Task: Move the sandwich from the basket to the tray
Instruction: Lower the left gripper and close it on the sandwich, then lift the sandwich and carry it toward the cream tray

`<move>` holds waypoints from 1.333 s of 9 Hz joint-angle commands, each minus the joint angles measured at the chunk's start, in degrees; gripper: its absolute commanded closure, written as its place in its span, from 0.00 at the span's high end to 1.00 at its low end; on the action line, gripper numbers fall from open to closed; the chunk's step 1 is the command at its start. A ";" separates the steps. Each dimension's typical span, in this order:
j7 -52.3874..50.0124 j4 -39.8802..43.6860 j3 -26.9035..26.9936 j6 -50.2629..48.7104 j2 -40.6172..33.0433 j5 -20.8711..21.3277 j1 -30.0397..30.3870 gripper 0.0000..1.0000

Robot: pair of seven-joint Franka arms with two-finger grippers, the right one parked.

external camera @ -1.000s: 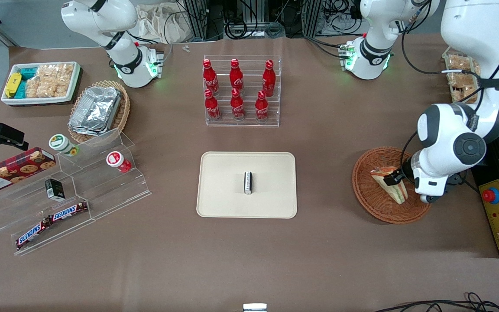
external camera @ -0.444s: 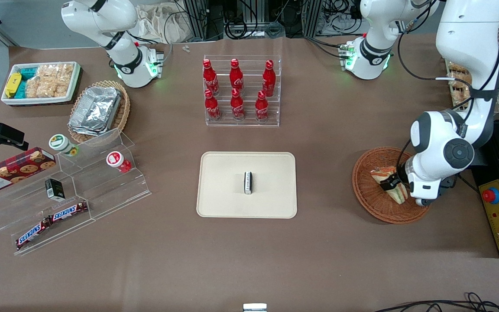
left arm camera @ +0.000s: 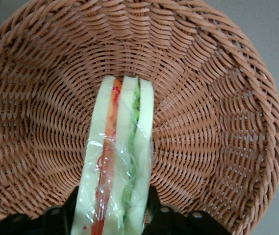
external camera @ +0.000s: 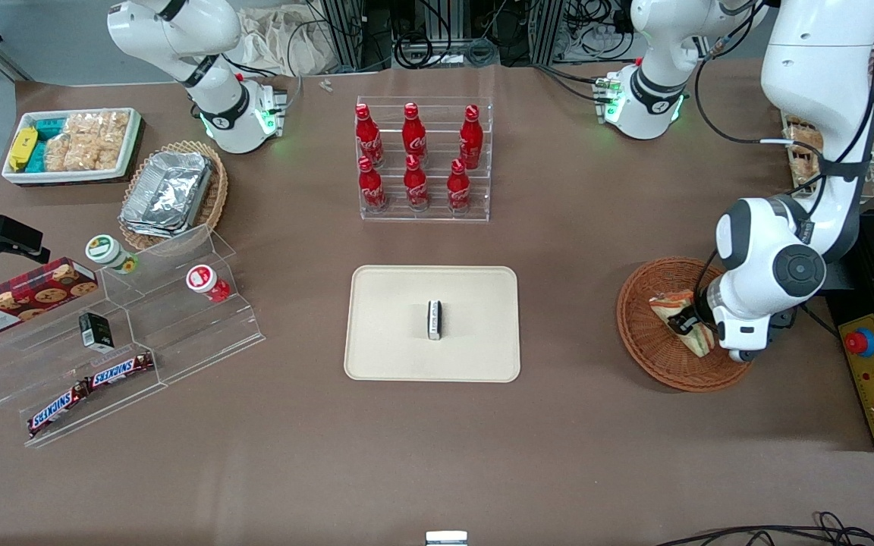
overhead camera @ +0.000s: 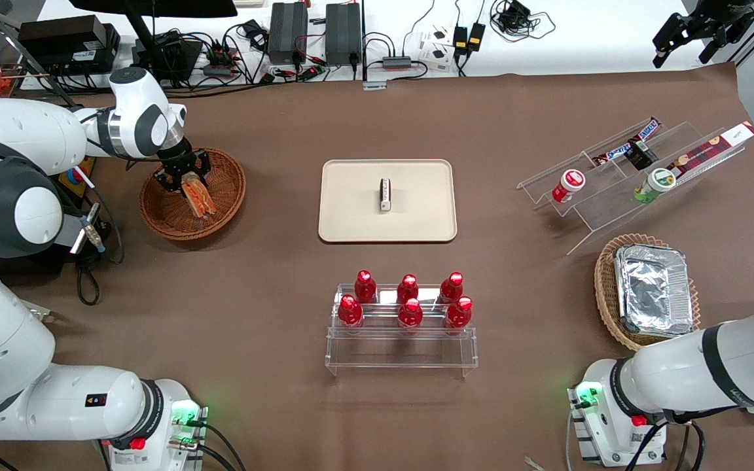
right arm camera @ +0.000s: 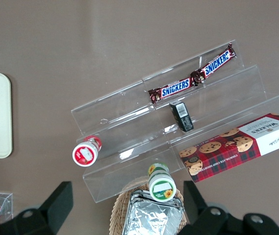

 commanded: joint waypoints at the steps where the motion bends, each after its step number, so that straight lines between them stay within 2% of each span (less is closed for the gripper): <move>1: -1.25 1.00 -0.41 -5.21 -2.91 0.64 -0.31 0.00; 3: -0.55 5.38 -1.03 -15.40 -7.04 0.82 -0.93 0.00; 4: -0.20 10.98 -2.51 -23.81 -8.54 0.82 -0.93 0.00; 6: 1.90 28.01 -5.58 -43.40 -8.38 0.55 -0.85 0.00; 7: 3.39 32.27 -7.08 -47.67 -8.55 0.03 -0.93 0.00; 10: 6.83 34.33 -14.80 -49.20 -8.47 0.37 -0.85 0.00; 12: 10.07 35.20 -17.97 -49.20 -7.07 0.46 -1.98 0.00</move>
